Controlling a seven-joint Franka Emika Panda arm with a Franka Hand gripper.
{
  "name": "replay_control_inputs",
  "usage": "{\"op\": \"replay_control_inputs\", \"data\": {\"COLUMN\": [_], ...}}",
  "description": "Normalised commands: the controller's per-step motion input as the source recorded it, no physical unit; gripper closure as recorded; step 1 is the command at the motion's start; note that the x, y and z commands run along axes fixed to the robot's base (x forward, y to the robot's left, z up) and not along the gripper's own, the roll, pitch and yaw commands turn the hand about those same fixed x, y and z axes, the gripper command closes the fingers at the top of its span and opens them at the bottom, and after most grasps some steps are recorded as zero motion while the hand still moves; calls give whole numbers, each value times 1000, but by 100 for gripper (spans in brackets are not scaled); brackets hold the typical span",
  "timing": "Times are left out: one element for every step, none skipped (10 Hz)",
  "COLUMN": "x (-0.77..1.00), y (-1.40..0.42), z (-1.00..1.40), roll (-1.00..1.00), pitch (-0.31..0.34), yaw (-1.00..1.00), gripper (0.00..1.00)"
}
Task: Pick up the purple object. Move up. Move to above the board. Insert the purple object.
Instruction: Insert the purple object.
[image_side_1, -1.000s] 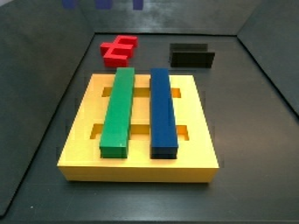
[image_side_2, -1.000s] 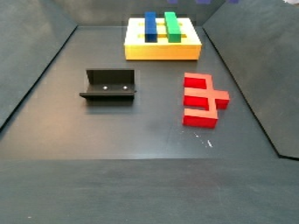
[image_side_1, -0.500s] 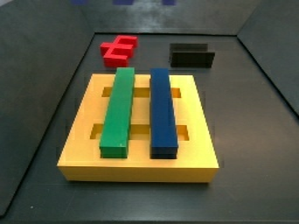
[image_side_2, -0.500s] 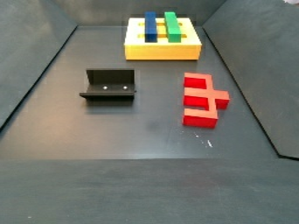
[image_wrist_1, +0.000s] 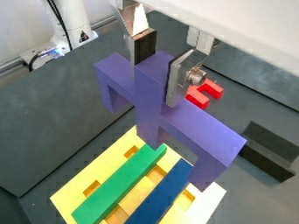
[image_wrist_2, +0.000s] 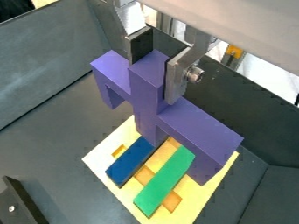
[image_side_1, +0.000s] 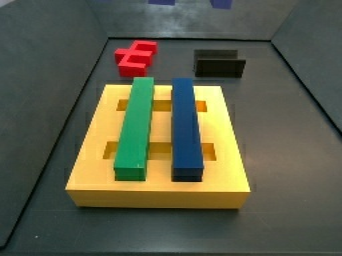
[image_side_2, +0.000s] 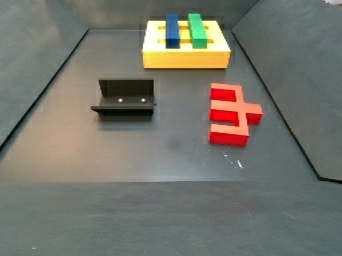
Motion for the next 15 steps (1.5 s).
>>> {"op": "replay_control_inputs", "data": {"x": [0, -9, 0, -3, 0, 0, 137, 63, 71, 146, 306, 269, 214, 166, 0], "y": [-103, -129, -137, -163, -183, -271, -246, -251, -363, -386, -417, -403, -366, -283, -169], "z": [-297, -303, -277, -249, -183, -63, -23, -163, -234, -291, -320, -306, -371, -403, -400], "roll": [56, 83, 90, 97, 96, 133, 133, 203, 274, 270, 257, 244, 214, 160, 67], "pitch": [-44, -40, -20, -26, -4, 0, 17, 0, 0, 0, 0, 0, -36, -63, -101], "yaw": [0, 0, 0, 0, 0, 0, 0, 0, 51, 117, 89, 94, 106, 106, 80], "gripper": [100, 100, 100, 100, 100, 100, 100, 100, 100, 100, 100, 100, 100, 100, 100]}}
